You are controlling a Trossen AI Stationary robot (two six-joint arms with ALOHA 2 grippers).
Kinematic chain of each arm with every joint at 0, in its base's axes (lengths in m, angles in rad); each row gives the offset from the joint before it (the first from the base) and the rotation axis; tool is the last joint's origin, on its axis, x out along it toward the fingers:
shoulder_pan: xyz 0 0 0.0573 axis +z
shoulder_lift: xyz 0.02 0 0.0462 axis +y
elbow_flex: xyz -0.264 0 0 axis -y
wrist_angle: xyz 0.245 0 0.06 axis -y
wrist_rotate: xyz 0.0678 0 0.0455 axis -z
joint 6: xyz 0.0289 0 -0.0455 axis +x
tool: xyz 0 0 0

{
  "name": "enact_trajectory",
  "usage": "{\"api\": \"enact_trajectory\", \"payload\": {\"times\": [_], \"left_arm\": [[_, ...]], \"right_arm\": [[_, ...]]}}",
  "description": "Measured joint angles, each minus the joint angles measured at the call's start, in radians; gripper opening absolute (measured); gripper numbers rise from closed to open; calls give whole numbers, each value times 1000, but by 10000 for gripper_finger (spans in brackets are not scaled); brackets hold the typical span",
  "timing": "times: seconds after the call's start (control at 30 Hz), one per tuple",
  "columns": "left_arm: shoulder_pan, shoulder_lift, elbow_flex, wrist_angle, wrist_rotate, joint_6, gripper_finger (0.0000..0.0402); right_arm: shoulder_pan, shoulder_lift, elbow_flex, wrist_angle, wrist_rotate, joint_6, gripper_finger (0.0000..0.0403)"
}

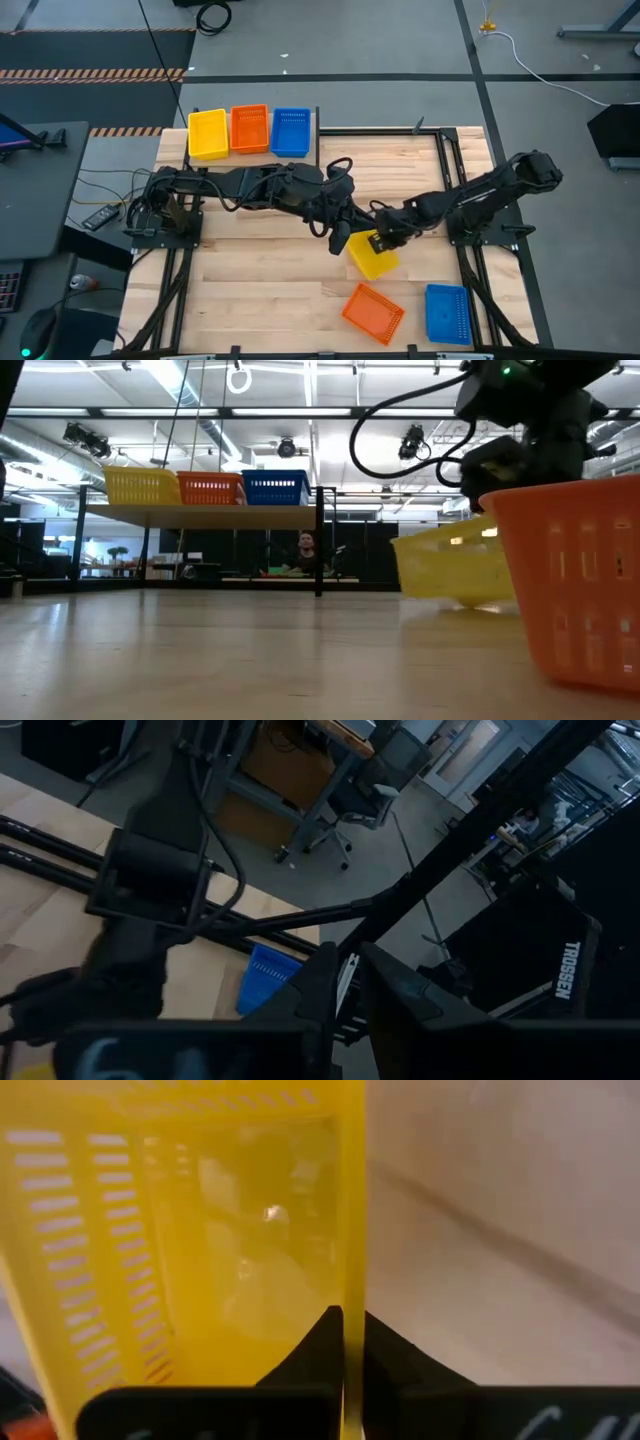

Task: Stack baskets on shelf by color
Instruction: Stack the yellow bin on top of the yellow bin on the shelf

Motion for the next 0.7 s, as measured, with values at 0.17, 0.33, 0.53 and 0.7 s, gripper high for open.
{"api": "enact_trajectory", "payload": {"times": [0.17, 0.33, 0.53, 0.7], "left_arm": [[0, 0, 0, -7, 0, 5, 52], [2, 0, 1, -105, -16, 84, 52], [11, 0, 1, -346, -30, 162, 53], [11, 0, 1, -456, -31, 224, 60]], "right_arm": [[-54, 0, 0, 68, 40, 84, 11], [-100, 3, 0, 175, 44, 175, 29], [-134, 3, 0, 252, 42, 196, 35], [-150, 3, 0, 255, 41, 198, 69]]}}
